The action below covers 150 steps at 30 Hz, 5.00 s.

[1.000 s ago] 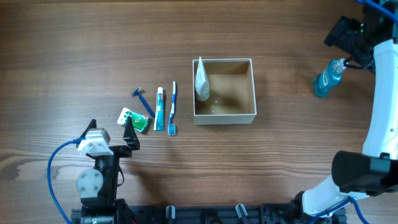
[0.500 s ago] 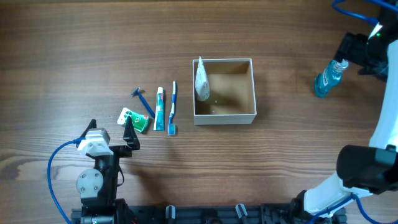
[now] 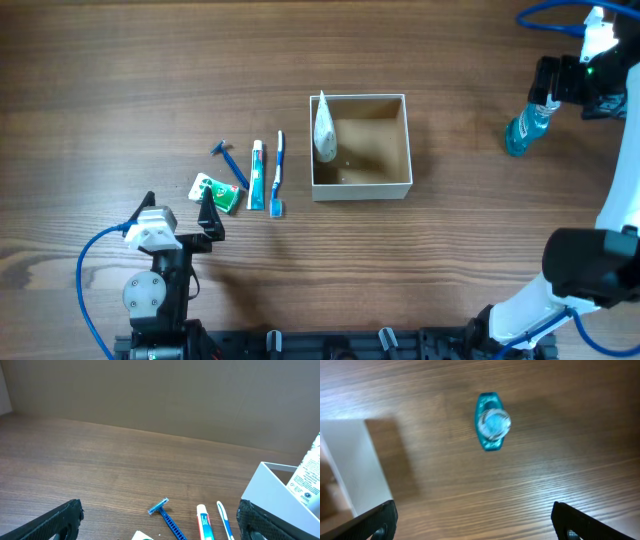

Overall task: Pack container
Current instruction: 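Move the right gripper back toward the blue mouthwash bottle, then lower the right gripper and close it on the mouthwash bottle, then lift the mouthwash bottle and carry it toward the box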

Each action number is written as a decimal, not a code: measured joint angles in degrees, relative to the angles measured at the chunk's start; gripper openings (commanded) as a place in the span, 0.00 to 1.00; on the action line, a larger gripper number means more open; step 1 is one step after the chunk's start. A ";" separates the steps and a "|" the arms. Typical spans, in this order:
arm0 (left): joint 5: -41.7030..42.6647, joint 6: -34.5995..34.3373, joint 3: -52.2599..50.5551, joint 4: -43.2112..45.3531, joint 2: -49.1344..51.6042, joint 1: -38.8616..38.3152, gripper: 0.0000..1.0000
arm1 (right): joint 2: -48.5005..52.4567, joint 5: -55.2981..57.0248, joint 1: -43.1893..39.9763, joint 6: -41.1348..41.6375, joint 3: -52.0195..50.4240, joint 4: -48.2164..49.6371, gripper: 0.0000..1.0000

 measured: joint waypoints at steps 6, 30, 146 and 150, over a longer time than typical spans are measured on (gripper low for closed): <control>0.00 -0.02 0.00 -0.02 0.00 0.00 1.00 | 4.46 1.29 0.00 1.22 0.00 2.45 0.99; 0.00 -0.02 0.00 0.00 0.00 0.00 1.00 | 13.40 1.60 -2.89 -3.65 0.00 6.34 1.00; -0.17 -0.02 0.00 0.00 0.00 0.00 1.00 | -3.41 -15.76 28.92 -5.84 -0.11 10.64 0.04; -0.17 -0.02 0.00 0.00 0.00 0.00 1.00 | -0.98 -16.20 30.08 -6.86 -0.11 10.25 0.04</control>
